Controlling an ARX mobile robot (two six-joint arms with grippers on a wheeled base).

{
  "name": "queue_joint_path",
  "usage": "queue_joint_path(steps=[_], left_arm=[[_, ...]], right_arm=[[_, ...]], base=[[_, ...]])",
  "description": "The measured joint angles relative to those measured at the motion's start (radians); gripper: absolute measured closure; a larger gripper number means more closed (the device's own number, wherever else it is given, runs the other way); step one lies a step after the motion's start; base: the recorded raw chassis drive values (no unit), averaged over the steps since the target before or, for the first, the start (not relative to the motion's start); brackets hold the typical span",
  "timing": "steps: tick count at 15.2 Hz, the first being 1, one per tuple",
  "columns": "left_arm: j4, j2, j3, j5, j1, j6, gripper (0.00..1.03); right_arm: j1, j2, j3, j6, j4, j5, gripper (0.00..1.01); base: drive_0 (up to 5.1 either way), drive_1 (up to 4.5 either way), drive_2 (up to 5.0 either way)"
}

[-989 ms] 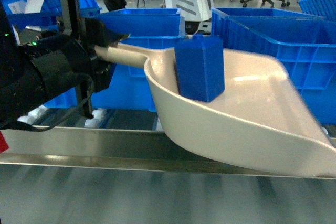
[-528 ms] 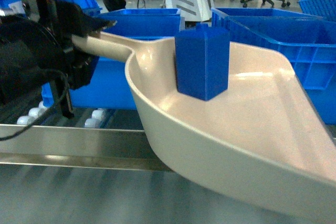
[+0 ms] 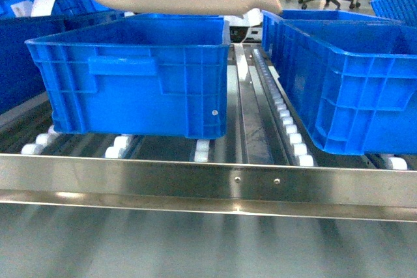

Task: Place part in tray to right shelf

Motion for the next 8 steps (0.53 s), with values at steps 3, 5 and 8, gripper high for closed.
queue_joint_path(steps=[3, 5, 8], left_arm=[[-0.199, 0.213, 0.315, -0.193, 0.054, 0.074, 0.91], [-0.271, 0.307, 0.446, -0.274, 0.102, 0.126, 0.91], [-0.404, 0.317, 0.583, -0.426, 0.124, 0.240, 0.91]], right_arm=[[0.000, 0.000, 0.000, 0.000, 0.000, 0.000, 0.03], [0.000, 0.000, 0.000, 0.000, 0.000, 0.000, 0.03], [0.000, 0.000, 0.000, 0.000, 0.000, 0.000, 0.03]], base=[[0.0, 0.00, 0.0], [0.0, 0.00, 0.0], [0.0, 0.00, 0.0]])
